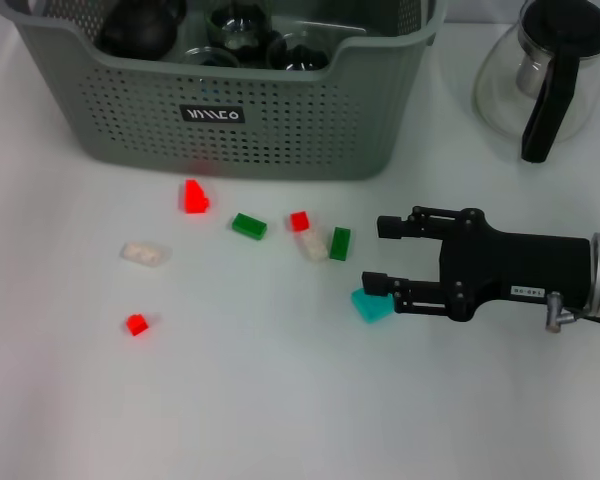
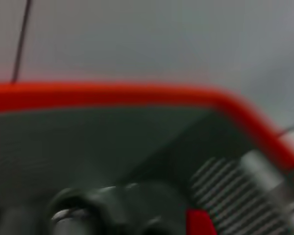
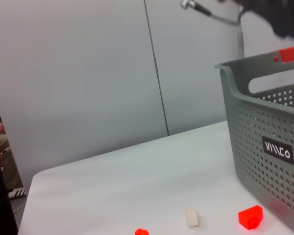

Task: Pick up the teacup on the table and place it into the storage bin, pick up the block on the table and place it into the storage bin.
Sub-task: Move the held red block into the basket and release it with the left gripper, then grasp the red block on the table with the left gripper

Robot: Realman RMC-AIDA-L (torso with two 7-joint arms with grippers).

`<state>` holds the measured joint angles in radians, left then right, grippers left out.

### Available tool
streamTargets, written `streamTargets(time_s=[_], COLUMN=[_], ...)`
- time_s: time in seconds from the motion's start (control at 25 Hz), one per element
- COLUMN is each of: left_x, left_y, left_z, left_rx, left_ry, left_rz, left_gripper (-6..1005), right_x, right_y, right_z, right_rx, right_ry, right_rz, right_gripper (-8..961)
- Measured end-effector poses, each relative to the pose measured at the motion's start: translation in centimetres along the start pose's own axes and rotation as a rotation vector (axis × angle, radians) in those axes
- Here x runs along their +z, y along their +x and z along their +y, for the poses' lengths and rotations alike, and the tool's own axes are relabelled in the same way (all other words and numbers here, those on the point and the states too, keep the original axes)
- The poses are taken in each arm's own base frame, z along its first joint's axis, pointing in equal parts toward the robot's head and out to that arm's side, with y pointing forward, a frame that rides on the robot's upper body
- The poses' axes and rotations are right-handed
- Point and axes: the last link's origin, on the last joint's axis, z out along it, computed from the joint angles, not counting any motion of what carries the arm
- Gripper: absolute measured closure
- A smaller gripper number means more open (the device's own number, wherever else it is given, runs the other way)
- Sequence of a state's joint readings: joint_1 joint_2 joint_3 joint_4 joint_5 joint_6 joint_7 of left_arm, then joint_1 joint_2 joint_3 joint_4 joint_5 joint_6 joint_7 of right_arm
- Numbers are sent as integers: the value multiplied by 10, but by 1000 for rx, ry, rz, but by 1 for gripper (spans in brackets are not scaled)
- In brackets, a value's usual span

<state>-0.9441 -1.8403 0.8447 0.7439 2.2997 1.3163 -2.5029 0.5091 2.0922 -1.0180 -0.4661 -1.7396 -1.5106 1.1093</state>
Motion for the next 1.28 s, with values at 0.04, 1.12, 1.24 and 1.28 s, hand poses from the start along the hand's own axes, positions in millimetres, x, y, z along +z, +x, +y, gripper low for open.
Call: streamTargets(time_s=[0.04, 1.12, 1.24, 1.28], left_x=[5, -78, -106, -110], left_y=[1, -59, -79, -85], left_z=[0, 10, 5, 4], left_rx=[26, -10, 59, 82], left_ry=[55, -613, -699, -698], left_rz=[-27, 682, 728, 715], left_gripper=[843, 300, 247, 230], right_x=[0, 0, 0, 0], right_y=[0, -2, -2, -2], right_z=[0, -3, -3, -3], right_rx=[1, -4, -3, -2], right_ry=[1, 13, 14, 14], right_rz=[-1, -5, -6, -6], right_gripper=[207, 208, 208, 208])
